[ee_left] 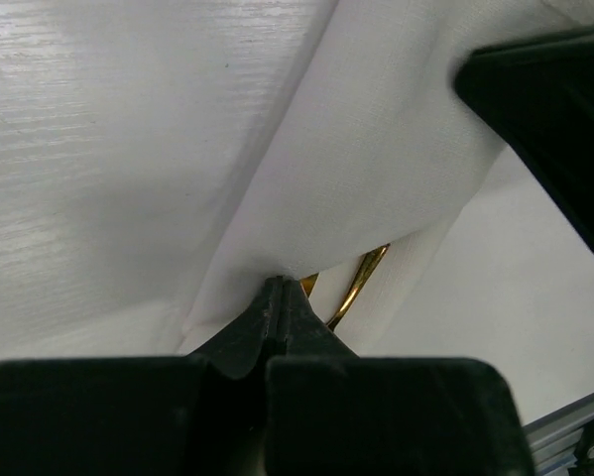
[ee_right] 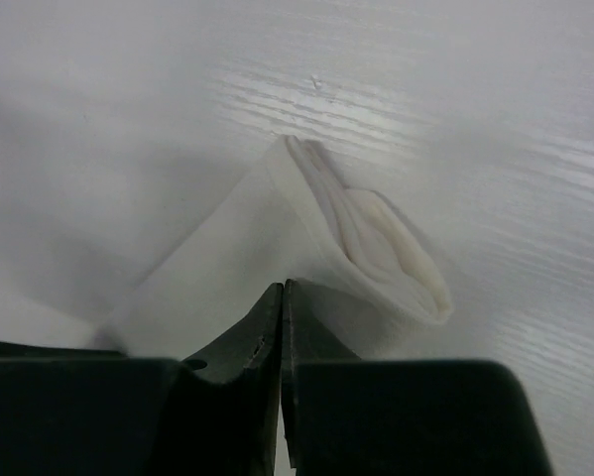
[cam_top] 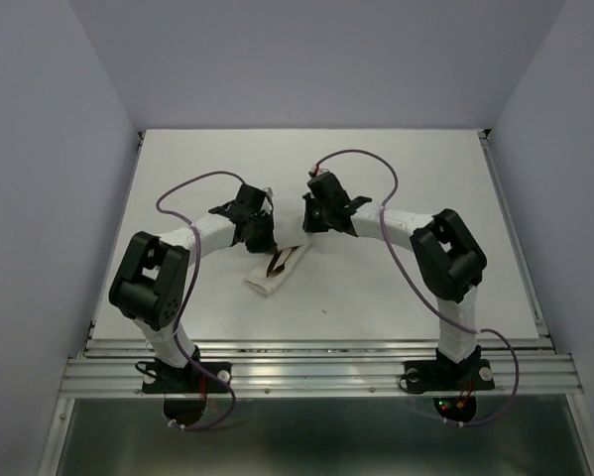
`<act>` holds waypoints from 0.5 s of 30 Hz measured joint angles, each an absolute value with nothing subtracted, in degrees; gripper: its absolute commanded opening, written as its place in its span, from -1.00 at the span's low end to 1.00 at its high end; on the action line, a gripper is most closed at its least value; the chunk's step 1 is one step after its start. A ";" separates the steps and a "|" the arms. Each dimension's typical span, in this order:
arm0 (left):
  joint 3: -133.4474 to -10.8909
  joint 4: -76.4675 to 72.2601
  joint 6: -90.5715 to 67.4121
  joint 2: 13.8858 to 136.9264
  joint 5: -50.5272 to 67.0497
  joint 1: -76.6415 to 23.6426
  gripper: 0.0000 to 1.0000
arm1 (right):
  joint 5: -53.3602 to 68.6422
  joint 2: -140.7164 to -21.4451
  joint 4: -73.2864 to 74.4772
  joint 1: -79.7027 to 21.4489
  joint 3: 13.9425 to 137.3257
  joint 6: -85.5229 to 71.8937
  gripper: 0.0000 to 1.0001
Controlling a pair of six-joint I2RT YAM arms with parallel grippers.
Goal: Fold the napkin into a case and place the utensils inside
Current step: Reset both arms
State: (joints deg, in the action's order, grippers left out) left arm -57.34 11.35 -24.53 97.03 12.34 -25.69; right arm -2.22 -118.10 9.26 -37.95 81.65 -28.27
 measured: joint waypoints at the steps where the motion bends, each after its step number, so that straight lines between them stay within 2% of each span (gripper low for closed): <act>1: -57.36 11.49 -24.53 96.82 12.32 -25.78 -1.00 | -2.70 -115.98 9.32 -37.95 80.03 -28.25 -0.87; 3: -57.60 12.34 -24.51 96.09 12.19 -25.78 -1.00 | -4.10 -112.05 9.30 -37.95 77.82 -28.25 -0.77; 5: -58.30 13.47 -24.49 94.94 11.79 -25.78 -1.00 | -7.03 -107.59 9.19 -37.95 75.90 -28.40 -0.22; 6: -58.92 14.26 -24.49 94.13 11.44 -25.78 -1.00 | -8.21 -106.10 8.95 -37.95 75.46 -28.23 0.12; 7: -59.61 14.94 -24.43 93.08 11.03 -25.78 -1.00 | -11.18 -103.53 8.27 -37.91 74.37 -28.53 0.68; 8: -60.51 15.62 -24.34 91.88 10.46 -25.78 -0.98 | -13.41 -101.80 7.94 -37.87 73.52 -28.49 0.84; 9: -61.36 16.25 -24.27 90.74 9.91 -25.78 -0.87 | -15.92 -99.48 7.88 -37.74 72.36 -29.10 1.00; 15: -65.23 18.28 -23.62 82.11 6.00 -23.44 -0.78 | -33.67 -89.76 10.22 -33.65 67.24 -30.26 1.00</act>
State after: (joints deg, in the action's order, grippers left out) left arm -65.23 18.28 -23.62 82.11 6.00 -23.44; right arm -33.67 -89.76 10.22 -33.65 67.24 -30.26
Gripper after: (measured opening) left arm 0.099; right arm 0.995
